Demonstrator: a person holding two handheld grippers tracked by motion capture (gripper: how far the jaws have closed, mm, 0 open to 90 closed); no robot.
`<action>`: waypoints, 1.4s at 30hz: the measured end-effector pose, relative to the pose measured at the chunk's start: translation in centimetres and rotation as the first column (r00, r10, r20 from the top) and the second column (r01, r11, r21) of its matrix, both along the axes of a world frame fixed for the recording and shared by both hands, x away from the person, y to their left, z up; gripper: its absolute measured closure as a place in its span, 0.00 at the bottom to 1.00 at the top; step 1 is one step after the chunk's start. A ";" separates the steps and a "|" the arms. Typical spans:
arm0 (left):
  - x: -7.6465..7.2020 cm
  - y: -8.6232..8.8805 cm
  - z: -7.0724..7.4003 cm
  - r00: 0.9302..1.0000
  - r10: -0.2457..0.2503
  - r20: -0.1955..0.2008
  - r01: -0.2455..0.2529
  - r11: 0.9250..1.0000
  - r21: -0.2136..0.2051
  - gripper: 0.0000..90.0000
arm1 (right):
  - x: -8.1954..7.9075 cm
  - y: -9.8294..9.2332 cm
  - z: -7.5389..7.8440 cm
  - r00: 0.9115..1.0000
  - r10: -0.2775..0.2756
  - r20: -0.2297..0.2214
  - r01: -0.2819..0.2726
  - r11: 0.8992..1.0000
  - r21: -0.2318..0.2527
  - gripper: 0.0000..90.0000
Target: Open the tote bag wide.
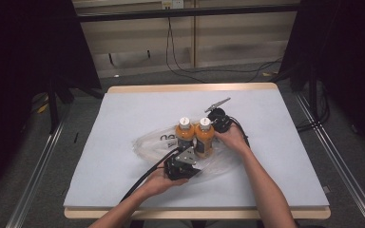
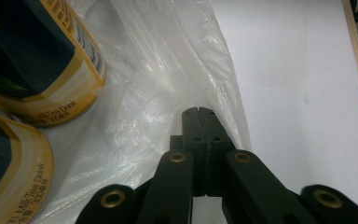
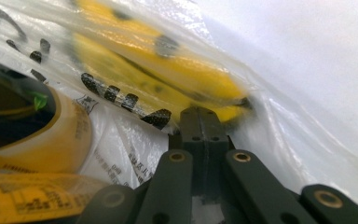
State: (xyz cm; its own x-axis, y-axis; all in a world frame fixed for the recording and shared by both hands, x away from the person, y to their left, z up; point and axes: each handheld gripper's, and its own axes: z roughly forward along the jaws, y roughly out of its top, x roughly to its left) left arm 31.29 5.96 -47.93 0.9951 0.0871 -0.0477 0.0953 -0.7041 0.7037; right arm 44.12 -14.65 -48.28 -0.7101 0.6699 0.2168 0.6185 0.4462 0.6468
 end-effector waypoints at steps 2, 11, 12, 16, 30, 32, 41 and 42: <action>-0.1 0.0 0.0 1.000 0.001 0.001 -0.001 1.000 -0.006 1.00 | 0.2 0.0 -0.1 1.000 -0.008 -0.001 0.008 1.000 0.008 1.00; -0.2 0.1 0.0 1.000 -0.016 -0.008 0.016 1.000 -0.001 1.00 | 1.2 0.6 0.1 1.000 -0.010 -0.007 0.010 1.000 -0.015 1.00; -0.3 0.1 0.0 1.000 -0.020 -0.008 0.020 1.000 -0.010 1.00 | 1.4 0.7 0.1 1.000 -0.010 -0.008 0.010 1.000 -0.019 1.00; -0.4 0.1 0.0 1.000 -0.024 -0.008 0.024 1.000 -0.002 1.00 | 1.9 0.8 0.1 1.000 -0.018 -0.023 0.017 1.000 -0.013 1.00; -1.0 -0.2 0.1 0.998 -0.063 -0.023 0.063 0.998 -0.004 1.00 | 3.1 1.6 0.3 0.999 -0.035 -0.023 0.034 0.998 -0.046 1.00; -1.2 -0.2 0.1 0.998 -0.068 -0.018 0.068 0.998 0.002 1.00 | 3.3 1.5 0.3 0.999 -0.034 -0.023 0.033 0.998 -0.044 1.00; -1.5 -0.3 0.1 0.998 -0.066 -0.016 0.066 0.998 -0.004 1.00 | 3.8 1.9 0.3 0.998 -0.068 -0.001 0.067 0.996 -0.061 1.00; -1.6 -0.3 0.1 0.998 -0.065 -0.021 0.065 0.998 -0.007 1.00 | 3.8 2.0 0.3 0.998 -0.067 0.003 0.067 0.996 -0.066 1.00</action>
